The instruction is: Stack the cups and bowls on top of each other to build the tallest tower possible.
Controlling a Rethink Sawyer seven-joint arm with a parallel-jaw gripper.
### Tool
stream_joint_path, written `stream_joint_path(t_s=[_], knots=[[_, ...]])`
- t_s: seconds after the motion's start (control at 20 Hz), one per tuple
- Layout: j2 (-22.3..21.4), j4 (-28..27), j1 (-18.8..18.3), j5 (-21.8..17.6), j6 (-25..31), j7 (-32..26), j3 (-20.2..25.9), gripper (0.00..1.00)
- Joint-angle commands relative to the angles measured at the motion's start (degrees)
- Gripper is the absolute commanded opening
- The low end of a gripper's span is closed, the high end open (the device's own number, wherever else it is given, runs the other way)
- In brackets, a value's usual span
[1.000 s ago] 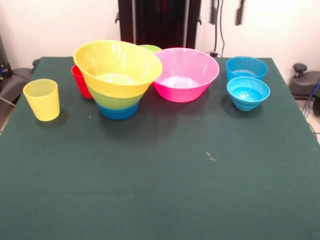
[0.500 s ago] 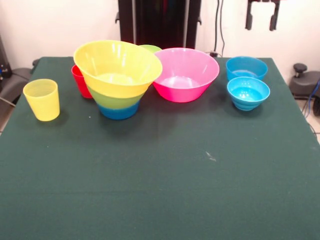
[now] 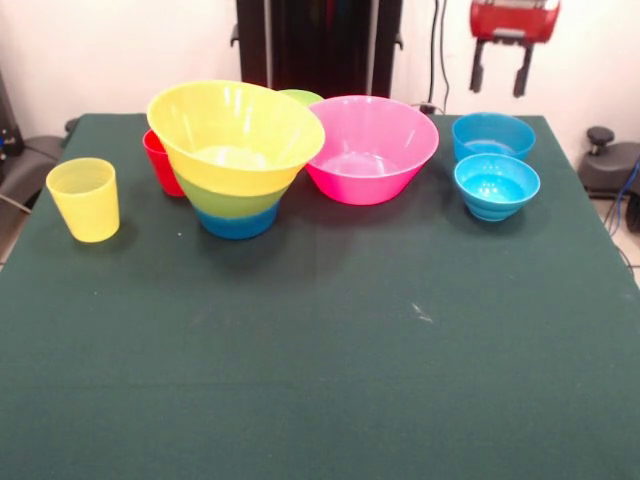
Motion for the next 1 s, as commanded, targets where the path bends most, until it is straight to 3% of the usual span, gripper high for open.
stream_joint_path(t_s=[0.05,0.35,0.7,1.0], knots=[[15.22,-3.81,2.81,5.0,-10.49,10.0,-2.93,1.0],[17.14,-5.18,4.5,9.21,-12.7,9.37,-2.69,1.0],[15.99,-4.76,4.7,11.75,-12.04,8.85,-1.26,1.0],[18.49,-6.31,5.89,14.04,-13.14,8.48,-1.0,1.0]])
